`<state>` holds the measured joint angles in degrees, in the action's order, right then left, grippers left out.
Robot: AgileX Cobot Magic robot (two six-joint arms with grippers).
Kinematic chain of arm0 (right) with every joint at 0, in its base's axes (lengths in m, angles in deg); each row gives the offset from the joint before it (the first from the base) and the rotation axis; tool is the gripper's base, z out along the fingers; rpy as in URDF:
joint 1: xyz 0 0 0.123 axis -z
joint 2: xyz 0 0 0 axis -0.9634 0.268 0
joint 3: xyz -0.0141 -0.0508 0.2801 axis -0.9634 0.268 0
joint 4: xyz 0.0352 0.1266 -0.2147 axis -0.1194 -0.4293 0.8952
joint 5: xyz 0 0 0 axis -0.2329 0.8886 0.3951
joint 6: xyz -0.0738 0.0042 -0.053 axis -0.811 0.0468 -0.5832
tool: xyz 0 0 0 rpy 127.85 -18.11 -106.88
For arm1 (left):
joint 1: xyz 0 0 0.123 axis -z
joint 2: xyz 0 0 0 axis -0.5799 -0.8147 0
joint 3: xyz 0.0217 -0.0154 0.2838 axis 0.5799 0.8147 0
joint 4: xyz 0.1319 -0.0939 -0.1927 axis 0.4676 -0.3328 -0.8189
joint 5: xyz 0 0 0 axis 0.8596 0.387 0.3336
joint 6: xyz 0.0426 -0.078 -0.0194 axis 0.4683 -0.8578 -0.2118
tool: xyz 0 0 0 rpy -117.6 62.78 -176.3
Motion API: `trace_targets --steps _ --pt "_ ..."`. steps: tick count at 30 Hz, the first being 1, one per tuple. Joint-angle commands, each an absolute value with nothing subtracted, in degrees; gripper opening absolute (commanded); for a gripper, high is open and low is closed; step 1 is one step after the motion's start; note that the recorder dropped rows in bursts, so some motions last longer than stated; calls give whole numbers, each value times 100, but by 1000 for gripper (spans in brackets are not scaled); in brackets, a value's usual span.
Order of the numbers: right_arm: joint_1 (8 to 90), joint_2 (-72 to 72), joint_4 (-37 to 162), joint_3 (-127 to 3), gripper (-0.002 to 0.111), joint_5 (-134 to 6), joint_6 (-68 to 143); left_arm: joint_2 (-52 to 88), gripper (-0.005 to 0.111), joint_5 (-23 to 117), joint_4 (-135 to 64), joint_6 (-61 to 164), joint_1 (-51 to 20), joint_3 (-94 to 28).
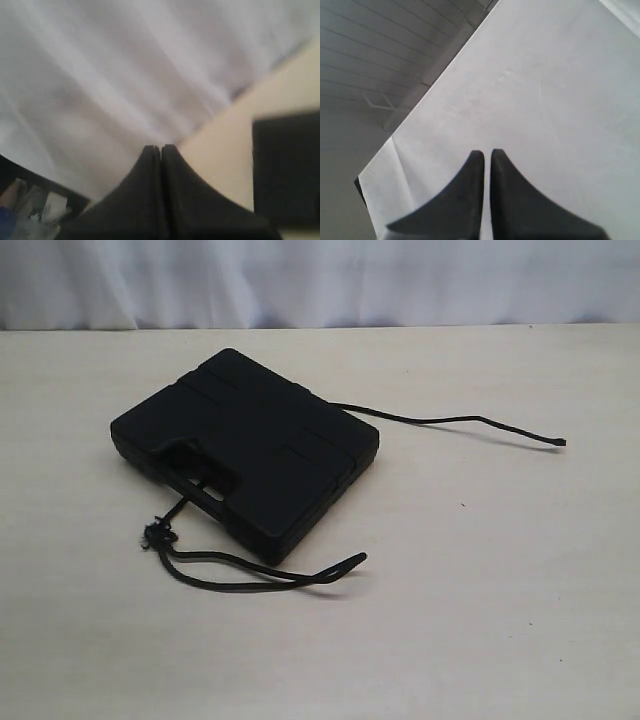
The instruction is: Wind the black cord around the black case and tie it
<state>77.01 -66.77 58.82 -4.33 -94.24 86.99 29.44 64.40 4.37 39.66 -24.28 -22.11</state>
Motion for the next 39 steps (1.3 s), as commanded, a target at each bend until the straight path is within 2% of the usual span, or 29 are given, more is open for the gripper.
trace_targets --steps 1,4,10,12,17,19,31,39 --pt "7702 -6199 6208 -539 4 -9437 8701 1680 0 7903 -1384 8097 -1831 -2251" --pt "7702 -5839 6245 -561 4 -9426 8701 1006 0 8690 -2184 10697 -1647 -2251" --pt "7702 -5253 6960 -561 4 -9178 8815 -3 1 8121 -2499 11136 -1645 -2251" --pt "7702 -5070 6949 -561 4 -9178 8948 -233 6 7795 -2643 11136 -1645 -2251" --pt "7702 -4650 6949 -561 4 -9190 9027 -655 32 7014 -2898 11136 -1645 -2251" --pt "7702 -4491 6949 -561 4 -9190 9027 -751 39 6756 -2933 11136 -1645 -2251" --pt "7702 -3602 6949 -561 4 -9241 9027 -1209 39 6553 -2858 11795 -1645 -2239" --pt "7702 -3193 6959 -561 4 -9536 9027 -1779 39 5903 -2858 12283 -1645 -2239"
